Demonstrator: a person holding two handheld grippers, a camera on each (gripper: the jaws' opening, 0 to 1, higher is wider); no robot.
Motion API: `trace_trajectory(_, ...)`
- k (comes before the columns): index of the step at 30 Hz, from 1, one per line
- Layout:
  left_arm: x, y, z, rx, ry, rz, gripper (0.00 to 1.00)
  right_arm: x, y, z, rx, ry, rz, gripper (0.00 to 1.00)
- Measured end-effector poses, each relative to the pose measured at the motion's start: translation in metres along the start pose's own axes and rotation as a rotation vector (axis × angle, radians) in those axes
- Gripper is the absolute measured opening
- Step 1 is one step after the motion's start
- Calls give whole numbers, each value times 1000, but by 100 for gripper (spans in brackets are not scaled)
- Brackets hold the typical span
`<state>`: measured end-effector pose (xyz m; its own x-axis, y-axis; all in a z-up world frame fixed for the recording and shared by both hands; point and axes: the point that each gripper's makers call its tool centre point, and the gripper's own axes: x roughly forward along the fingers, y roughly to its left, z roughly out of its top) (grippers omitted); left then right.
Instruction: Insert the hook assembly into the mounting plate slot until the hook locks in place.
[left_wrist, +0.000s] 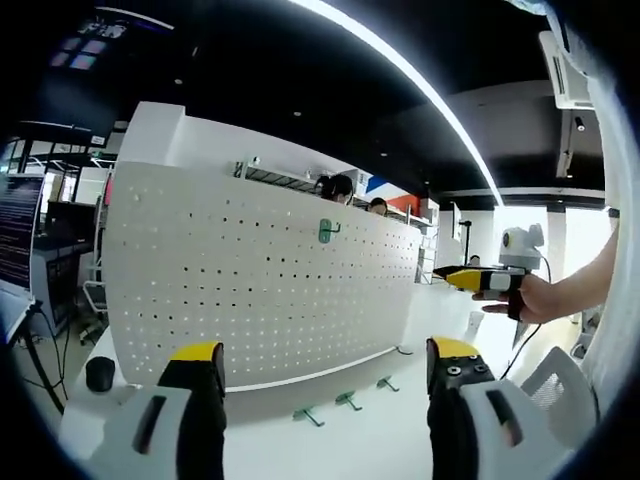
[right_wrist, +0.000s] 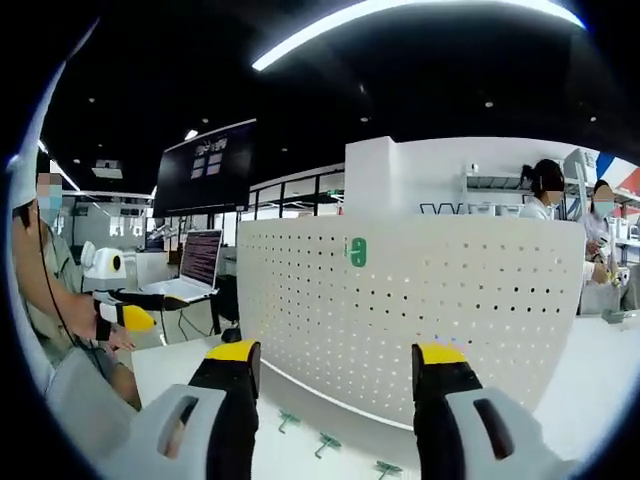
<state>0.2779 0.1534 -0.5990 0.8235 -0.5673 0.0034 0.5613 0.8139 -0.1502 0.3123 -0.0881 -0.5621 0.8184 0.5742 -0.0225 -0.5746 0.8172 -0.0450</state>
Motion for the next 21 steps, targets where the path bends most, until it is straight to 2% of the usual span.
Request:
trace_trajectory(8, -1, -2, 4, -6, -20, -15, 88, -15, 4, -5, -2, -5, 1, 61)
trace_trajectory(21, -9, -7, -7, -14, -3, -17, 89, -40, 0, -21, 15, 13, -31, 62)
